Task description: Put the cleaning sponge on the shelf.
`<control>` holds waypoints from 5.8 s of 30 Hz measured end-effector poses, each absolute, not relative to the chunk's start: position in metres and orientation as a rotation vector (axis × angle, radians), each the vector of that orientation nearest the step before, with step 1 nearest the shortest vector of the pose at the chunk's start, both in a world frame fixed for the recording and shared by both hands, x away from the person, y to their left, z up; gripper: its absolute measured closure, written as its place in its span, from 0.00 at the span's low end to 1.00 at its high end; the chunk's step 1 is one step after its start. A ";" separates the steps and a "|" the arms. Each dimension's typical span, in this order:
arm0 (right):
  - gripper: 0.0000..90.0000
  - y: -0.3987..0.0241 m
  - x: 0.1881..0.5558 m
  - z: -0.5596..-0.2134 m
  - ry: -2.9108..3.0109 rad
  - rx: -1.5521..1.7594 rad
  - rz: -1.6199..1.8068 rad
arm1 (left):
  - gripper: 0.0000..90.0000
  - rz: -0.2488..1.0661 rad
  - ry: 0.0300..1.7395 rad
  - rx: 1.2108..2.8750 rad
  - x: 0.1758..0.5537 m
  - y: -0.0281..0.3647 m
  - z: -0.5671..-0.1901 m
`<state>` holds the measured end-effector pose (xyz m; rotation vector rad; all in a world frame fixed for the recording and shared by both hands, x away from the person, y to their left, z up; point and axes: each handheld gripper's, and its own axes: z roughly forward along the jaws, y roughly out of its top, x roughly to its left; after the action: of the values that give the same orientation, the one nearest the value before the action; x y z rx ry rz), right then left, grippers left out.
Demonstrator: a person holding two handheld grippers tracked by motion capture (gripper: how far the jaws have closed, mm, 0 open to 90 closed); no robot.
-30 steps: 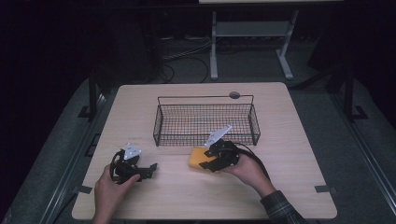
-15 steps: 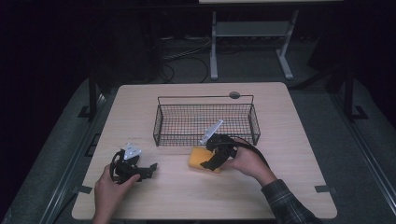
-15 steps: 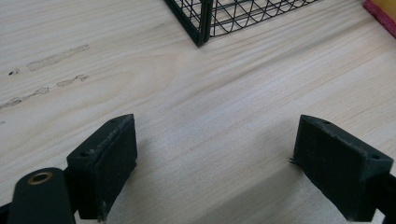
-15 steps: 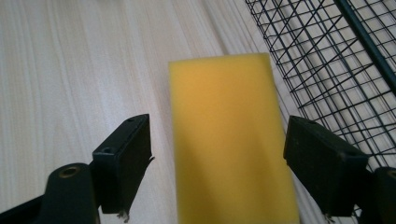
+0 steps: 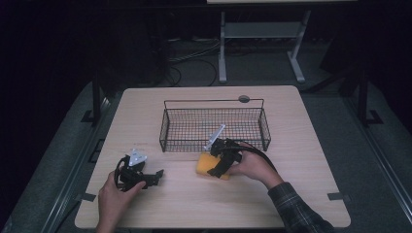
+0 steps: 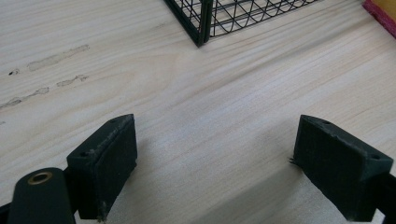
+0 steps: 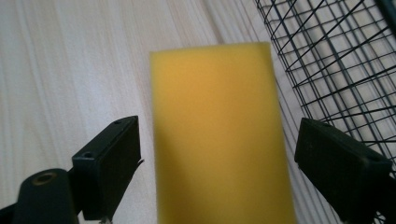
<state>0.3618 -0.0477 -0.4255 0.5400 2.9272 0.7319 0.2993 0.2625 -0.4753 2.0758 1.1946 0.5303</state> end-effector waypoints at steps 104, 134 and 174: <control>0.25 -0.089 0.351 -0.377 2.909 0.605 0.623 | 0.14 0.531 1.196 2.071 0.299 0.262 -0.475; 0.26 -0.130 0.377 -0.334 2.804 0.722 0.654 | 0.14 0.531 1.196 2.071 0.299 0.262 -0.475; 0.25 -0.152 0.447 -0.352 2.724 0.922 0.590 | 0.14 0.529 1.196 2.074 0.299 0.262 -0.475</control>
<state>0.4470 -0.1517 -0.3519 0.9219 2.7240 0.5898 0.2992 0.2623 -0.4753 2.0741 1.1963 0.5288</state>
